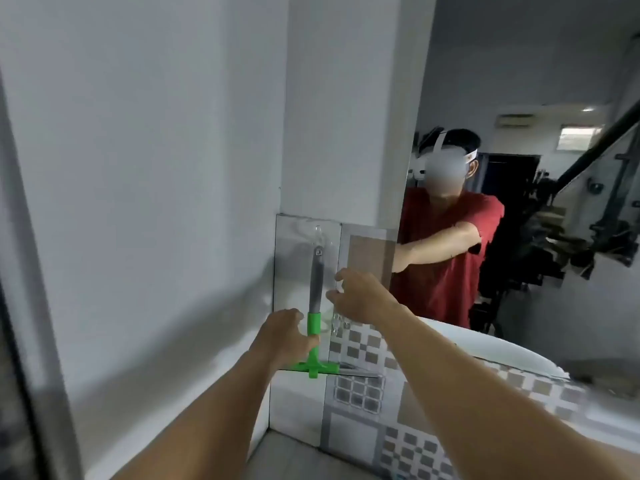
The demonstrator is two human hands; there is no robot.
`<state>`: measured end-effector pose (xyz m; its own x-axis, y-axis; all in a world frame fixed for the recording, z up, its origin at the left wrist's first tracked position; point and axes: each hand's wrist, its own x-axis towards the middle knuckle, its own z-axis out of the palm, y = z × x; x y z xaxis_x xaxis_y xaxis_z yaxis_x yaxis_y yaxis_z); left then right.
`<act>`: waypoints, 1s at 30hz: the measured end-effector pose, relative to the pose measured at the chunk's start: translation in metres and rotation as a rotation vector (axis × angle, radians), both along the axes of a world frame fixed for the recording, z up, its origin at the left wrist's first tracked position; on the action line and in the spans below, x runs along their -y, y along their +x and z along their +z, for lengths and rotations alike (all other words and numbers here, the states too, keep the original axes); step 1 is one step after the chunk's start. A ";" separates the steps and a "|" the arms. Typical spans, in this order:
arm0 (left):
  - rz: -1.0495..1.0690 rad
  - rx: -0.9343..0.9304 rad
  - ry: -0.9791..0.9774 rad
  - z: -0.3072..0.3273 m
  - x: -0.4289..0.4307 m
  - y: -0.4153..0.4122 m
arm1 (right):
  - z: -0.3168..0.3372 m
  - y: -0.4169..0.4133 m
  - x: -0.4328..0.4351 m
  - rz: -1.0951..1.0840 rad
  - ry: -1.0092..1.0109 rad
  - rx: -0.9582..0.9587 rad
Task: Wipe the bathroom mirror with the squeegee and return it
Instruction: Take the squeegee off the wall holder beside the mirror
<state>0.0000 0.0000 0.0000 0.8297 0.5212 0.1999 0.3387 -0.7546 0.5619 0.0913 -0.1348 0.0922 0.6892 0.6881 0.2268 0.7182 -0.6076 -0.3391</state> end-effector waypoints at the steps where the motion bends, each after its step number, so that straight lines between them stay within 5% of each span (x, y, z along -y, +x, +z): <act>1: -0.006 0.022 -0.049 -0.002 -0.001 0.004 | -0.004 0.003 -0.008 -0.007 0.031 -0.030; 7: -0.006 0.126 -0.193 -0.013 -0.005 0.019 | -0.024 0.011 -0.041 -0.052 0.210 -0.227; 17: 0.035 0.225 -0.284 -0.013 0.003 0.011 | -0.024 0.000 -0.043 -0.068 0.383 -0.249; 30: -0.020 0.338 -0.112 0.026 0.073 -0.031 | 0.029 -0.049 0.051 -0.110 0.526 -0.205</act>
